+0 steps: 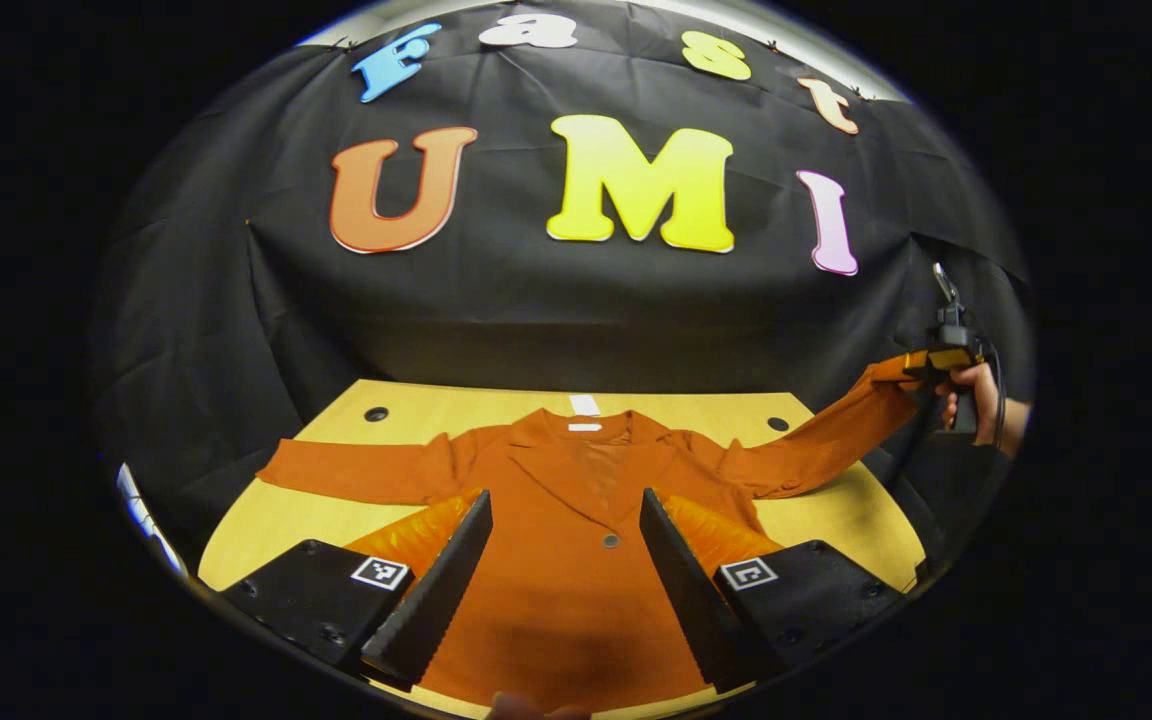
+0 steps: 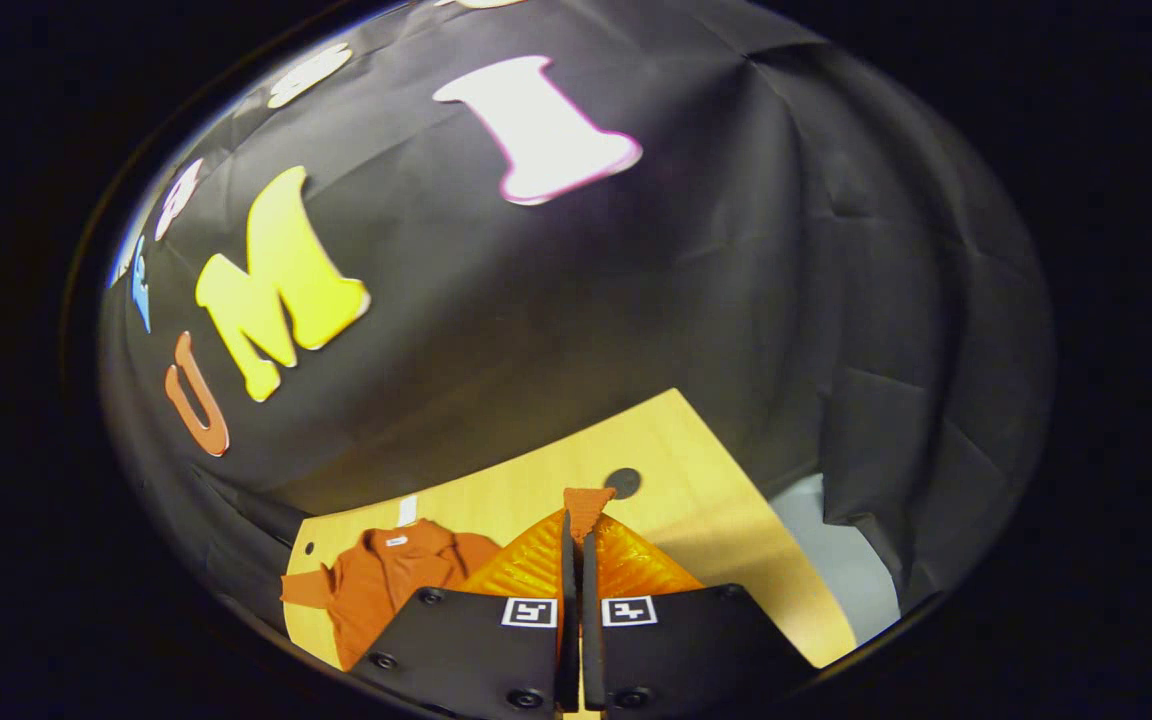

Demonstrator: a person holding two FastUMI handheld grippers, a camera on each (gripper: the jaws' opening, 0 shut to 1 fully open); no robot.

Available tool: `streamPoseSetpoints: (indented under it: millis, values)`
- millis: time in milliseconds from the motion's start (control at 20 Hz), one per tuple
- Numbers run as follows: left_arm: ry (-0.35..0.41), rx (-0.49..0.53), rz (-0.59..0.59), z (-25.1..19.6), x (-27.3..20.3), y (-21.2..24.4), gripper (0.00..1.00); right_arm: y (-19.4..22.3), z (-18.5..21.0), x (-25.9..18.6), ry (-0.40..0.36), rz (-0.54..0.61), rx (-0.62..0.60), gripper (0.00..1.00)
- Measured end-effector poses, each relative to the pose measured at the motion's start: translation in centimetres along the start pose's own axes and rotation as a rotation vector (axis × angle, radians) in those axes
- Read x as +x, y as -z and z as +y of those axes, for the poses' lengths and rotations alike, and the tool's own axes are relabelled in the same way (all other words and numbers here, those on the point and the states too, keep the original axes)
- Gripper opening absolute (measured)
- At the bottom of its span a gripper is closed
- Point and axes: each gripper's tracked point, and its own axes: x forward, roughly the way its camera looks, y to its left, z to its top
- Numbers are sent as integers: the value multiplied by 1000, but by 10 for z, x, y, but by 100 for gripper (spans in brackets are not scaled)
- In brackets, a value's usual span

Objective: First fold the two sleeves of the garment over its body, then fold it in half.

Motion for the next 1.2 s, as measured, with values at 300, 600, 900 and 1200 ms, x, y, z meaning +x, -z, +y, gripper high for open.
streamPoseSetpoints:
  millis: [300,600,900,1200]
  values:
    - [-81,24,-112,118,-23,-6,97,28,204,-9,-92,18,-79,2]
    - [-212,-72,-113,221,-57,14,96,130,365,42,-197,138,-165,2]
    - [-349,-128,-62,297,-89,50,97,255,437,123,-193,293,-245,2]
    - [-445,-170,-11,332,-110,73,96,338,454,179,-135,399,-327,2]
